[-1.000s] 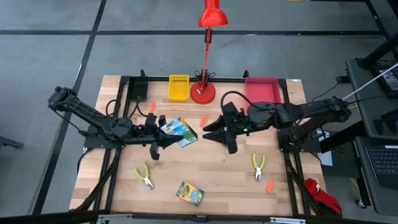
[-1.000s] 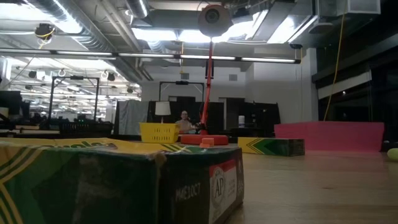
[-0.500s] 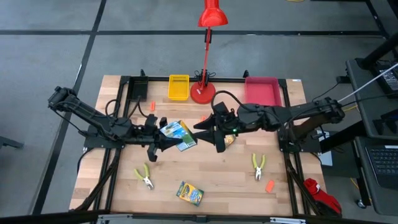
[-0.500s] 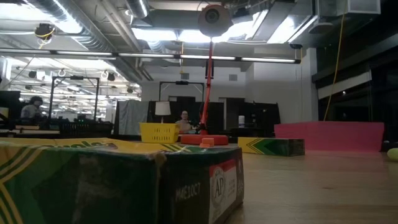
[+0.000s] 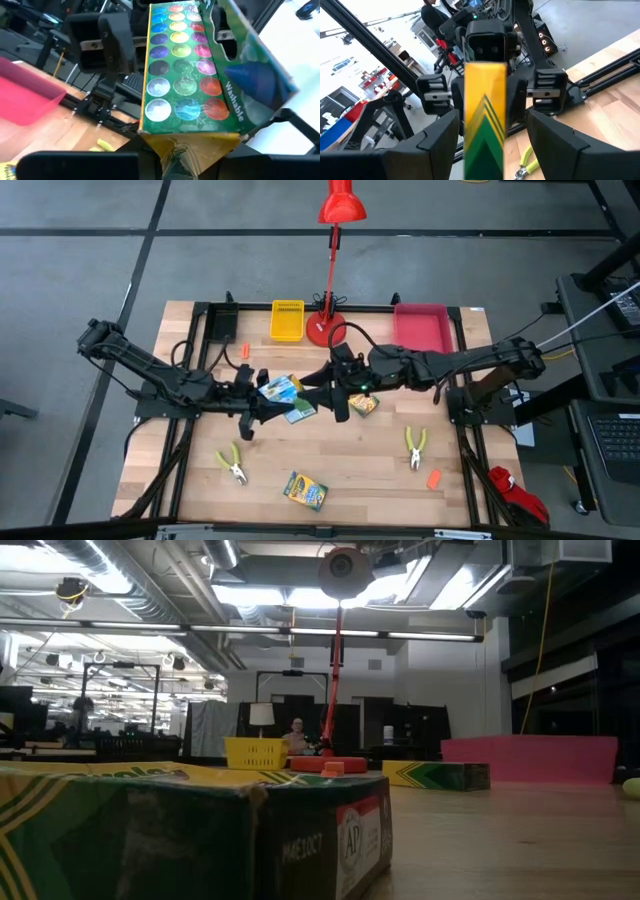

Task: Pick & Place School Supplies
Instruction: Put the yellow crayon box into the red bin

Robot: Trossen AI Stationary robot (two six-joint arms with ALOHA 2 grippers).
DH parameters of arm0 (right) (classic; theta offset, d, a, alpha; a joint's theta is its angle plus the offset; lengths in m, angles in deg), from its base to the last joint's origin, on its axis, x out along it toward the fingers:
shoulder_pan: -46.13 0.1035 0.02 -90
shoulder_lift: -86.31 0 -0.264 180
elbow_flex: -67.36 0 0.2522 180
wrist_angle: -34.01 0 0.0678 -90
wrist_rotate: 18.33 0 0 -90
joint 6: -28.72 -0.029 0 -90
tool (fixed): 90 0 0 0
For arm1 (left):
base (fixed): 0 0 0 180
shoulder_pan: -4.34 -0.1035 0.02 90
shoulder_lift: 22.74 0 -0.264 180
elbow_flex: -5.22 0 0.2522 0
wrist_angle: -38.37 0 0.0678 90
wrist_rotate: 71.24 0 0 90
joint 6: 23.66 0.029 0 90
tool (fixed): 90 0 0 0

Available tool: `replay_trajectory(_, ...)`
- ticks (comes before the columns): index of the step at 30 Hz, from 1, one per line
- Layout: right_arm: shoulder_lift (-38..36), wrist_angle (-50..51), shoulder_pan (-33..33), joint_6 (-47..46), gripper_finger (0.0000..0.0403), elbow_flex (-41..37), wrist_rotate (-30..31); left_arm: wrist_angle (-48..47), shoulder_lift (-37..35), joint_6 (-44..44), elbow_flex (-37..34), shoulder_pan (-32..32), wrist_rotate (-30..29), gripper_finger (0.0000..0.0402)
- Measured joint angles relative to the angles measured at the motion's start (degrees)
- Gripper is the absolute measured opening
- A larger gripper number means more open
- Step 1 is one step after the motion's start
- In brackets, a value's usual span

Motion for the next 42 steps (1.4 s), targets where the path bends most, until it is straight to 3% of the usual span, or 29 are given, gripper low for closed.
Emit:
replay_trajectory(30,1.3,-0.1,-2.8,2.4,0.0232,0.0,-0.9,0.2,0.0,-2.1,0.0,-4.9,3.2,0.0068)
replay_trajectory(42,2.3,-2.5,-3.0,2.7,0.0156,0.0,-1.9,0.1,0.0,-1.9,0.0,-5.2,3.2,0.0069)
